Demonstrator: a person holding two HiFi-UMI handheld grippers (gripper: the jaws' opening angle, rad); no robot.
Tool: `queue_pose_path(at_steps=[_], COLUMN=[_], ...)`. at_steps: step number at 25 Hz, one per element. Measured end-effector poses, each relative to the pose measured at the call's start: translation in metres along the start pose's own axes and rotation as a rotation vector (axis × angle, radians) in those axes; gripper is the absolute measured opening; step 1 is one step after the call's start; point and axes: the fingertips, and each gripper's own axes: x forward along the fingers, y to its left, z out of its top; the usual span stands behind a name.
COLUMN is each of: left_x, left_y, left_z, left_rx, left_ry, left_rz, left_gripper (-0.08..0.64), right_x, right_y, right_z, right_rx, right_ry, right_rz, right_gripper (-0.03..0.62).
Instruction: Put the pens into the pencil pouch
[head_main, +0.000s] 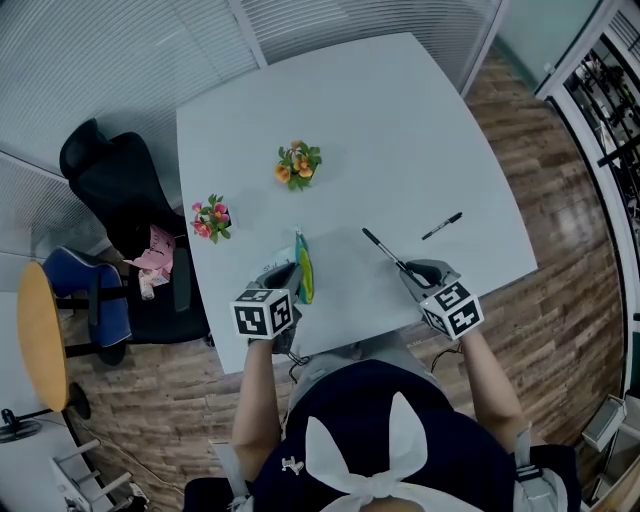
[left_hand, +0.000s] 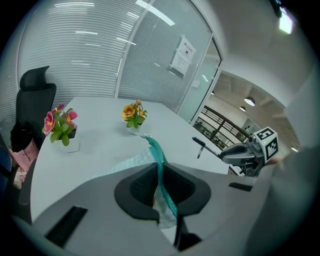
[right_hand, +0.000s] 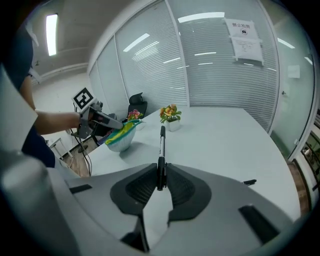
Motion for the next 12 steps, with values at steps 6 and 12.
queue_pose_path(at_steps=[6,12], left_x=[-0.001,-0.002], left_y=[0.0,0.0], left_z=[0.0,0.001], left_rx=[0.0,0.001], left_ry=[-0.002,-0.007], left_rz=[-0.002,-0.006], left_gripper=[0.046,0.044], right_x=[-0.01,-0.018], right_y=[0.005,0.009], right_z=[0.02,0.031], right_rx=[0.012,0.01], right_ry=[-0.07,-0.1], right_rz=[-0.007,-0.014], right_gripper=[0.067,0.067])
